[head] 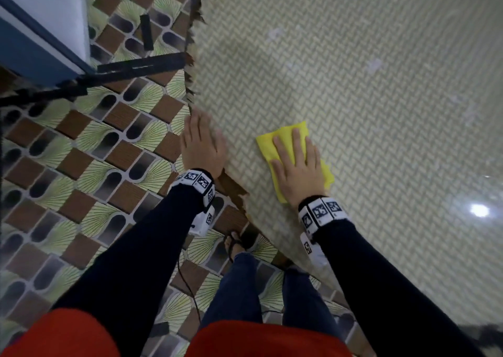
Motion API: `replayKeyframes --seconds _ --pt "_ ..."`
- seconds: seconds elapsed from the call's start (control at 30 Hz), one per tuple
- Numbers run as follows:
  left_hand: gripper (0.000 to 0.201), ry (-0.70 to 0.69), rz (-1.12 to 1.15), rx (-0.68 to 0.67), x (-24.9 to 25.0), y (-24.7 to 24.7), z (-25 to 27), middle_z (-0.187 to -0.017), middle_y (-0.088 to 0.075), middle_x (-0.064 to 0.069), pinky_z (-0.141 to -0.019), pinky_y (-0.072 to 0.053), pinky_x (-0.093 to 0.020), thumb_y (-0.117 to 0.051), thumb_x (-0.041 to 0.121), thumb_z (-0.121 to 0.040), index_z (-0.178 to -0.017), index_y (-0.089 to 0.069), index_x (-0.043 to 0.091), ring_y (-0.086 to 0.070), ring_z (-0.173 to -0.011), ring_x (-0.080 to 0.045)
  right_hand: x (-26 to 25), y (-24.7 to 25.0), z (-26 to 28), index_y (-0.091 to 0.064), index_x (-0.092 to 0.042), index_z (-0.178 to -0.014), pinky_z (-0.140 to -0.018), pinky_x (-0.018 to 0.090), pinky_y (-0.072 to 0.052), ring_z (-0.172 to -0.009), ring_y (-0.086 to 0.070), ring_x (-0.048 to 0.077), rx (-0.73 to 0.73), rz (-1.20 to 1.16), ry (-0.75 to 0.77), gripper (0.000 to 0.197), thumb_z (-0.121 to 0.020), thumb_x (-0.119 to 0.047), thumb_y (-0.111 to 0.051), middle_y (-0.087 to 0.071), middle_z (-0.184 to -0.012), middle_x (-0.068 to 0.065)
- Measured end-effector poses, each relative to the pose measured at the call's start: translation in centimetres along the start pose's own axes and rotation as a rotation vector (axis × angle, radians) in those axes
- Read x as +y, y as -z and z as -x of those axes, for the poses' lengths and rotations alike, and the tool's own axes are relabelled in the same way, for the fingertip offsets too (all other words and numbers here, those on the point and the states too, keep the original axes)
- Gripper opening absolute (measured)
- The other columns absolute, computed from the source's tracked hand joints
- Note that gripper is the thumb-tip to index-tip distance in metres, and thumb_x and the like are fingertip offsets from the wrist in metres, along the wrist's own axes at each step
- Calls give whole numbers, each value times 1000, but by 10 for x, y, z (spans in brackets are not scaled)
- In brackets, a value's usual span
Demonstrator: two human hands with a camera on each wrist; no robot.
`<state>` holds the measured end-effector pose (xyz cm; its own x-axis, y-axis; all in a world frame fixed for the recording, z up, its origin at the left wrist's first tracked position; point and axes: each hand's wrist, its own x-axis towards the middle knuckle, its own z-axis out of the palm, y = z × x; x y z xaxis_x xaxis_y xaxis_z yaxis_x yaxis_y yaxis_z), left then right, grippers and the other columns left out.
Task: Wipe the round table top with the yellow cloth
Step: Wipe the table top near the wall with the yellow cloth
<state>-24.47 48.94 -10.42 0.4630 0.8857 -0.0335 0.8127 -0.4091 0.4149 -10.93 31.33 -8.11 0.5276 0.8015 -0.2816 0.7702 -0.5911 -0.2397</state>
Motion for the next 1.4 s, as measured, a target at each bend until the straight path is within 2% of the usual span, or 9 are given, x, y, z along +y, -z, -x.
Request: replayKeyframes --seconds 0.2,0.37,0.5,0.63,0.8,0.97,1.1,1.27,1.4 --pt "60 9 -16 -3 -1 -6 0 -161 -16 -7 -119 -11 -46 -27 38 -98 -152 -23 13 -13 -148 -25 46 -4 52 -14 -32 -153 -120 44 0 -148 -1 27 77 -11 -229 56 -100 -48 -10 -2 -161 -1" --pt "62 -5 -8 -23 -2 -5 -2 -162 -14 -7 -120 -11 -45 -27 40 -98 -153 -20 14 -12 -148 -25 37 16 -33 -8 -29 -154 -118 51 4 -147 3 34 117 -44 -441 62 -96 -53 -11 3 -161 8" --pt "63 -3 9 -13 -2 -6 -1 -161 -15 -6 -120 -13 -45 -28 42 -97 -153 -20 16 -15 -148 -25 -5 18 -71 0 -29 -154 -118 46 6 -147 8 31 11 -6 -221 56 -102 -46 -14 11 -161 6" --pt "61 -8 10 8 -2 -7 0 -160 -21 -8 -117 -20 -48 -32 41 -96 -151 -26 15 -22 -145 -27 -24 -1 -4 -5 -27 -154 -119 43 2 -148 4 28 -65 30 106 54 -102 -43 -14 3 -161 5" --pt "60 -10 -19 -3 -3 -7 -2 -160 -21 -9 -117 -20 -49 -35 38 -97 -150 -26 13 -23 -145 -29 51 3 45 -28 -27 -151 -117 48 -13 -143 -22 35 12 67 -128 53 -100 -44 -21 -20 -158 7" --pt "61 -6 -17 -5 -3 -6 -3 -161 -17 -7 -118 -18 -46 -32 42 -96 -151 -25 14 -20 -146 -27 51 33 -47 4 -36 -152 -117 49 11 -146 15 30 -44 -43 -333 56 -101 -51 -12 17 -160 5" --pt "60 -36 -24 16 -4 -5 -2 -159 -21 -9 -116 -21 -45 -32 42 -97 -150 -26 13 -24 -144 -28 -2 25 -80 7 -32 -152 -117 48 12 -146 14 31 -35 10 -168 56 -102 -48 -12 17 -159 7" --pt "59 -29 -6 11 -3 -5 -2 -160 -20 -9 -116 -24 -48 -33 40 -98 -149 -27 11 -24 -144 -28 -2 -1 0 -3 -30 -154 -119 46 2 -148 5 28 -34 73 213 54 -102 -44 -11 7 -161 3" --pt "60 -33 -7 -6 -2 -4 -4 -160 -18 -9 -116 -23 -50 -31 39 -97 -150 -25 12 -22 -145 -28 67 7 29 -17 -32 -153 -118 49 -11 -146 -15 32 28 120 99 52 -102 -44 -18 -13 -160 3"
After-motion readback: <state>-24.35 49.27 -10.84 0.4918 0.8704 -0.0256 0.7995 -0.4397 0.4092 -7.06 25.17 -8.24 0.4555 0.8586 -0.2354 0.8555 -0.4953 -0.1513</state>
